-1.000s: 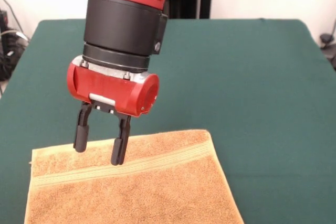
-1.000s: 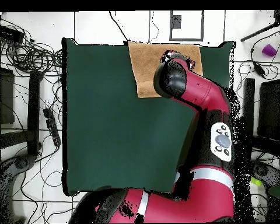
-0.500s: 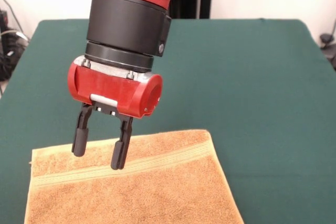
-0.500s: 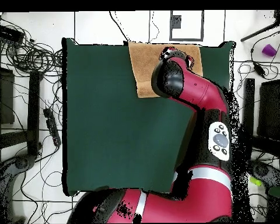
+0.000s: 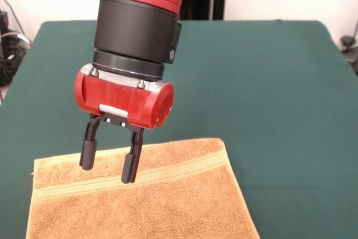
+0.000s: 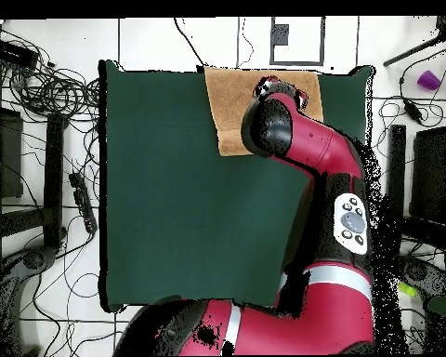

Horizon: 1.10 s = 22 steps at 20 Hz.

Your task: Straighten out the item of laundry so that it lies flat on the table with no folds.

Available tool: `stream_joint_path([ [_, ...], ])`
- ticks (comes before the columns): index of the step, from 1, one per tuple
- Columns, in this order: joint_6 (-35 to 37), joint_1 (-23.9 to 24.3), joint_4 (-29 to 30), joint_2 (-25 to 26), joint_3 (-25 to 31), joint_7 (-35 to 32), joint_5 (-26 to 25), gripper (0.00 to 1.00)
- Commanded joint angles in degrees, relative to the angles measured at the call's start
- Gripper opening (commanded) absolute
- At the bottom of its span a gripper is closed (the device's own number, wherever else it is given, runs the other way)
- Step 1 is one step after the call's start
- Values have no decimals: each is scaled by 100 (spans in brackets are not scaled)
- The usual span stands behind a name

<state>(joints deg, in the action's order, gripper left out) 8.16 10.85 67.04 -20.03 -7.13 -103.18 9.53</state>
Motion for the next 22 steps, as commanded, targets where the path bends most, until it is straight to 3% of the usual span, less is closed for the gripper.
stream_joint_path([
  [1, 192, 84, 628, 553, 961, -419, -329, 100],
  [9, 57, 8, 111, 1058, 828, -475, -523, 100],
  [22, -62, 19, 401, 740, 799, -741, -598, 100],
])
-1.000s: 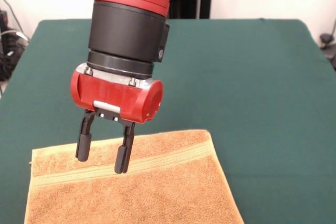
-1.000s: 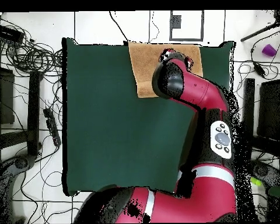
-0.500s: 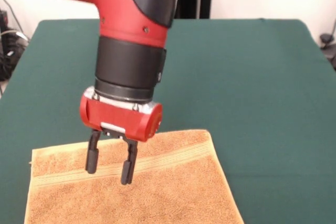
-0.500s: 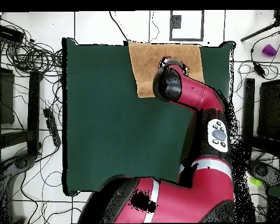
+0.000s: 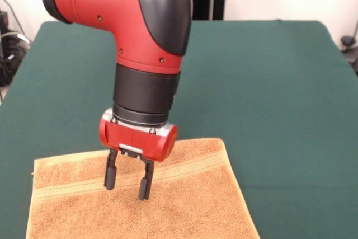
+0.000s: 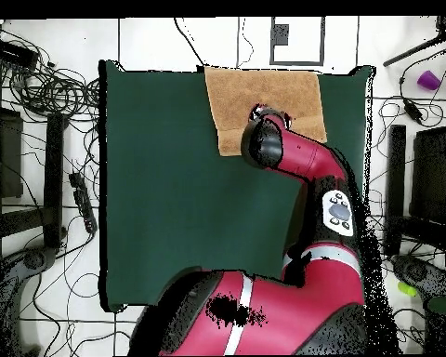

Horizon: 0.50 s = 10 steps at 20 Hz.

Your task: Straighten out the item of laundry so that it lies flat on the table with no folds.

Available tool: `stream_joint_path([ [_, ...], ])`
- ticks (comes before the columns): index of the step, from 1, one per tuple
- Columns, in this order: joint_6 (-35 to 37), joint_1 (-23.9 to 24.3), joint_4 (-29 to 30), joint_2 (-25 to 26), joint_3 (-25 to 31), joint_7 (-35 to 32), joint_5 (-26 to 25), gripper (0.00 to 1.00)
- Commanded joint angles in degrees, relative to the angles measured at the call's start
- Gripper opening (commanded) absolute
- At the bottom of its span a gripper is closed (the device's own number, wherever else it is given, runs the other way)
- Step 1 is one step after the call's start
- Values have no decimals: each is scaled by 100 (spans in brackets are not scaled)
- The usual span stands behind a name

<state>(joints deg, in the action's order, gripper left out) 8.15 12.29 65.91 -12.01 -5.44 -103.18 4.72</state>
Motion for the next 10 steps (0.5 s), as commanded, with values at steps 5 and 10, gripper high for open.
stream_joint_path([
  [5, 330, 350, 1528, -1086, 1248, -654, -43, 100],
  [10, 962, 1214, 2563, -2098, 2199, -132, 23, 100],
])
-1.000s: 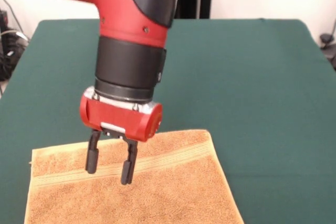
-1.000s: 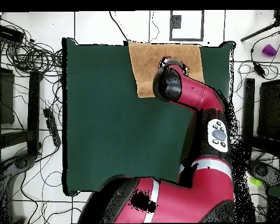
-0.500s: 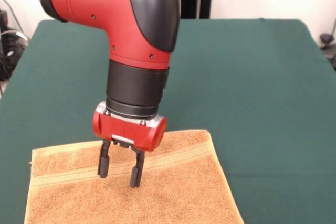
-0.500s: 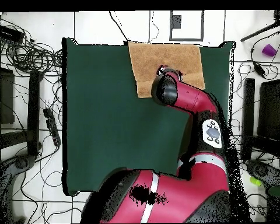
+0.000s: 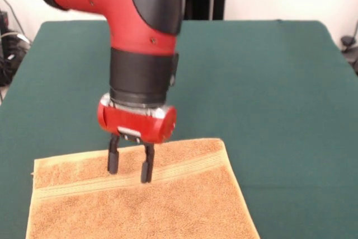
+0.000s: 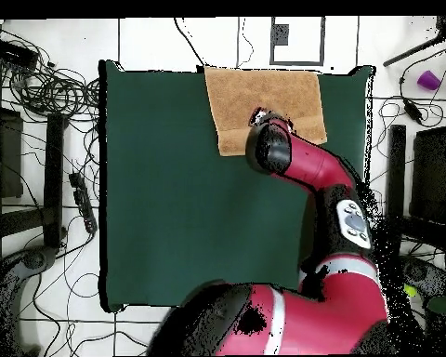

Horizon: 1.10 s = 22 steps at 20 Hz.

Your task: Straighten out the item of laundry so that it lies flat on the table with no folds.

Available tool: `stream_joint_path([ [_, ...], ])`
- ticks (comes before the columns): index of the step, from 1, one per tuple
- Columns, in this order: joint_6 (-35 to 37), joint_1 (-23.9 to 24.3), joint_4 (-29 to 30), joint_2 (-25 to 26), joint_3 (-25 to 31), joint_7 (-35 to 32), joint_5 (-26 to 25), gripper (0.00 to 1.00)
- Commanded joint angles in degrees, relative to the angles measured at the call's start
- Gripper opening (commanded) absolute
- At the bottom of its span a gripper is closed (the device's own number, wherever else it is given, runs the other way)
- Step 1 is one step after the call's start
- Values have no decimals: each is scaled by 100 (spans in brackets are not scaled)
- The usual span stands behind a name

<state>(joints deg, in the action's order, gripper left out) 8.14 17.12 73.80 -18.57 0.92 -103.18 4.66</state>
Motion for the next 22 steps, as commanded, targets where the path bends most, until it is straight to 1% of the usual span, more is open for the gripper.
stream_joint_path([
  [1, 1145, 945, 1980, -1630, 1789, -10, 70, 100],
  [4, 1313, 1556, 2556, -2092, 2467, 197, 87, 100],
  [6, 1272, 1861, 2772, -2204, 2854, 235, 30, 100],
  [7, 1278, 1967, 2811, -2179, 3003, 257, -12, 100],
  [8, 1327, 1967, 2772, -2119, 3021, 267, -68, 100],
  [9, 1230, 1848, 2661, -2048, 2883, 182, -178, 100],
  [11, 1006, 1405, 2347, -1944, 2362, -126, -344, 100],
  [12, 868, 1151, 2203, -1924, 2058, -313, -388, 100],
  [13, 925, 881, 2024, -1926, 1716, -443, -396, 100],
  [15, 1119, 440, 1787, -1949, 1142, -748, -306, 100],
  [18, 605, -191, 1585, -1876, 323, -1163, -211, 100],
  [20, 611, -623, 1325, -1708, -254, -1296, -161, 100],
  [21, 650, -728, 1260, -1658, -401, -1302, -120, 100],
  [22, 708, -767, 1301, -1712, -450, -1279, -100, 100],
])
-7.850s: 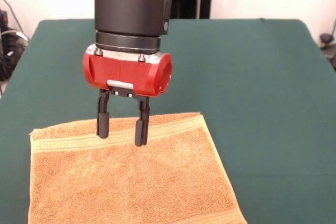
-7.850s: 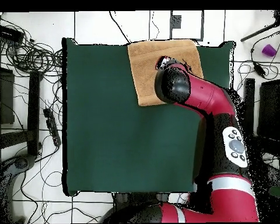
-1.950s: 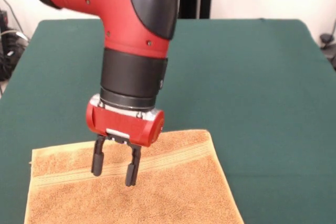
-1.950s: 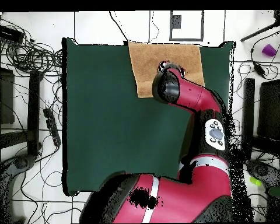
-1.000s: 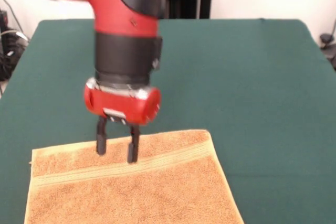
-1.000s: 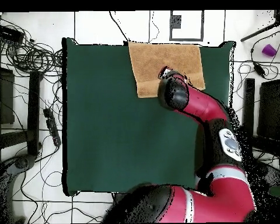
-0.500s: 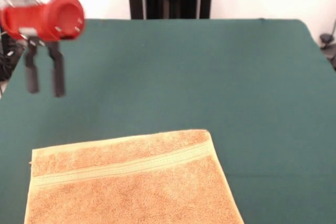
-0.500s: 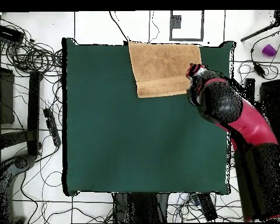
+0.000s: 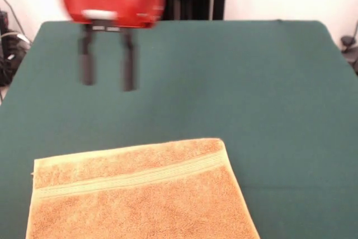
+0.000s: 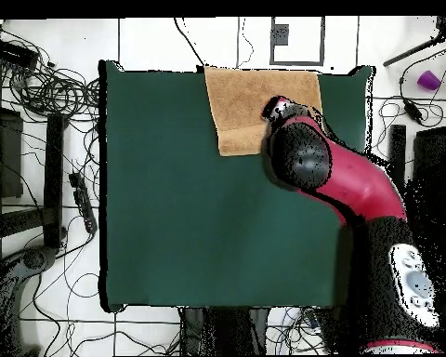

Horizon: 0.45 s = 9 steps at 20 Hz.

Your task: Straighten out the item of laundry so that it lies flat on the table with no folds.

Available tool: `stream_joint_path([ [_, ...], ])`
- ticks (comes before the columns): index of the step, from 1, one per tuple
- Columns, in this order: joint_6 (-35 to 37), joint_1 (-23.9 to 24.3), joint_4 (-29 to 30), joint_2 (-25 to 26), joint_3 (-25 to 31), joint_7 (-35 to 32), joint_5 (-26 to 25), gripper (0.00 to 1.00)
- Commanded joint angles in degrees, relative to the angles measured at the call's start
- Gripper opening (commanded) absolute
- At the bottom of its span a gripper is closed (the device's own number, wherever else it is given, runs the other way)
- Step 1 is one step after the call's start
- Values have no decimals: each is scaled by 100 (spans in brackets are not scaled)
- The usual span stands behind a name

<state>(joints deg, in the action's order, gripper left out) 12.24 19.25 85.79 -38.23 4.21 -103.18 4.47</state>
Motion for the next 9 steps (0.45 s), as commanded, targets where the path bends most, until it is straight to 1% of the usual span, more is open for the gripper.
stream_joint_path([
  [1, 366, -1000, 104, 241, -812, -1237, -60, 100],
  [4, 532, -1093, 44, 229, -979, -1103, -39, 100],
  [6, 965, -1106, -96, 197, -1082, -963, -29, 100],
  [8, 1585, -1120, -293, 192, -1196, -874, 5, 100],
  [9, 1791, -1079, -334, 164, -1158, -815, 21, 100],
])
